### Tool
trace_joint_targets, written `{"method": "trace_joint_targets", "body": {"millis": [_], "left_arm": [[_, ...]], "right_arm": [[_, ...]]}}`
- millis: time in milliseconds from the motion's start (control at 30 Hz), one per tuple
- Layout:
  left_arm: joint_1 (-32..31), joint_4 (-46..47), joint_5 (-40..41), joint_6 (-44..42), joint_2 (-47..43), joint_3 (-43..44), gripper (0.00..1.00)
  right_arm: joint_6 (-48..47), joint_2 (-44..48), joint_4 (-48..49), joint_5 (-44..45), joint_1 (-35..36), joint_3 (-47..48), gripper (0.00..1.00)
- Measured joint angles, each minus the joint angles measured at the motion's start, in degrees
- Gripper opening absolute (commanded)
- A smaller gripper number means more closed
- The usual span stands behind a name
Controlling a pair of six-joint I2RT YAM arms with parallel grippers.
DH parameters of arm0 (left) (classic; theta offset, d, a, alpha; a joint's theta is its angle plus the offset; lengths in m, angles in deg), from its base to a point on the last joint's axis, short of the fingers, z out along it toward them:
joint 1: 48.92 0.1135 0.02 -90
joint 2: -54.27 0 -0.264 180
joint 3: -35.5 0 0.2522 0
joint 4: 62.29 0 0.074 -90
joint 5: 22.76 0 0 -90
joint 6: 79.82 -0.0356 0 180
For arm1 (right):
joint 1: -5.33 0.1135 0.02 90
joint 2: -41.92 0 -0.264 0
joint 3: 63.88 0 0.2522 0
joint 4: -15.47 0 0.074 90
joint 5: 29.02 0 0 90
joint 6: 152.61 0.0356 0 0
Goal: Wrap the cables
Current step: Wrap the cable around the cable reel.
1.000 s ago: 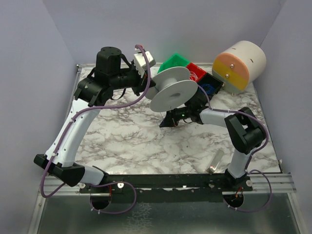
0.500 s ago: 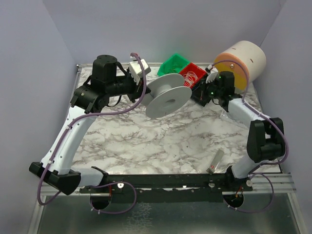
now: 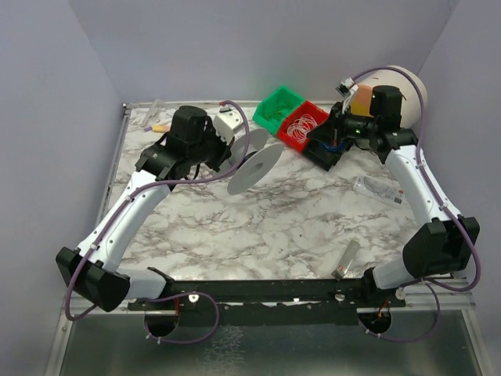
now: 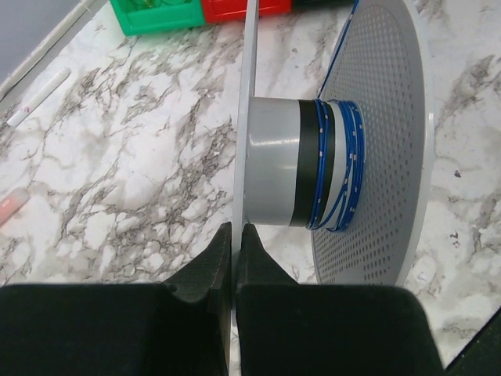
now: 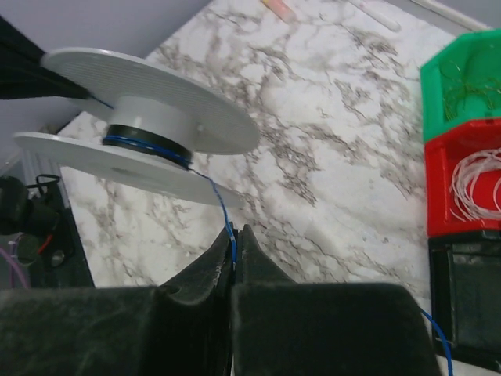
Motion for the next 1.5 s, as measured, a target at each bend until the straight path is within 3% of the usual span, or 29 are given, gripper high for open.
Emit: {"method": "trace_joint_targets", "body": {"millis": [267, 700, 1000, 1300, 1500], "left_arm": [[-3.04, 5.55, 8.83, 5.42, 5.22, -0.52, 0.00], [-3.82, 9.88, 11.23, 16.87, 15.28, 1.25, 0.00], [-0.61, 9.44, 3.52, 23.89, 18.21, 7.08, 0.00], [8.15, 12.52, -7.96, 33.20, 18.23, 5.92, 0.00], [10.80, 17.05, -13.70, 37.27, 16.57, 2.75, 0.00]], "right_arm": [[4.00, -0.04, -2.05, -4.28, 6.23, 4.96, 0.01], [1.75, -4.72, -1.18, -6.01, 20.11, 2.27, 0.00], [-3.26, -5.77, 3.80, -5.97, 26.14, -6.54, 0.00], [-7.52, -5.77, 7.17, -4.50, 26.56, -11.45, 0.01], [-8.94, -5.77, 7.45, -2.34, 26.75, -14.23, 0.00]]}}
